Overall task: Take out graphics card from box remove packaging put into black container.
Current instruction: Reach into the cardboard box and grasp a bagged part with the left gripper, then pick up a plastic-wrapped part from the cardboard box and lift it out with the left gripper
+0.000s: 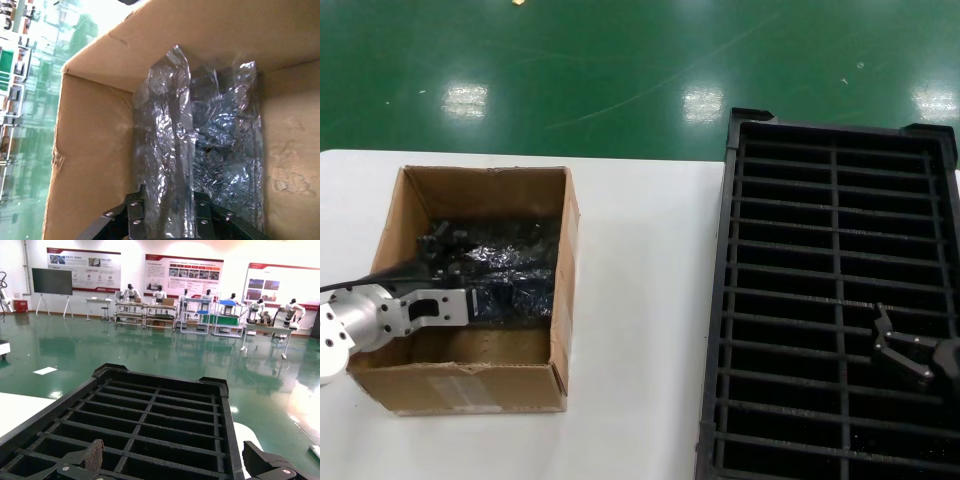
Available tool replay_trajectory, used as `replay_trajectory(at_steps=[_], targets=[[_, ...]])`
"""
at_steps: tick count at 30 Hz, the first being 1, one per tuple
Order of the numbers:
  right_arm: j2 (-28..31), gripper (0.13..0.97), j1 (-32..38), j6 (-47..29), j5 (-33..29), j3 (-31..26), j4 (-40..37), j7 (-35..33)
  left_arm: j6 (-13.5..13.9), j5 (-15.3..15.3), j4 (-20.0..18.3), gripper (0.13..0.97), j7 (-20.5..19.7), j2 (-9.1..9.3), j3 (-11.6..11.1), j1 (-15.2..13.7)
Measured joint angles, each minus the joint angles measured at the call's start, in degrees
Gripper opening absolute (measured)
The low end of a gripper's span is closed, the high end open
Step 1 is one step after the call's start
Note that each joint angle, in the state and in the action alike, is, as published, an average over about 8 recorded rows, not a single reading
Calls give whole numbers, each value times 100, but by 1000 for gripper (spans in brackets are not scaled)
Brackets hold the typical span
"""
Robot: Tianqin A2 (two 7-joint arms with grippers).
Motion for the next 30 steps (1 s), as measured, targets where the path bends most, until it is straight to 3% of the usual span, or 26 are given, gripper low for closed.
replay_trajectory(at_steps=[10,20,25,30], targets=[[0,966,0,0,0,0,0,0,-208,-286,179,227,351,91,-54,26],[0,966,0,0,0,0,0,0,-345,-264,3,171,344,44,-79,118],[0,966,0,0,0,0,0,0,-432,-261,-264,149,326,-54,-157,235],[0,966,0,0,0,0,0,0,-559,-13,-833,141,101,-213,-361,463]])
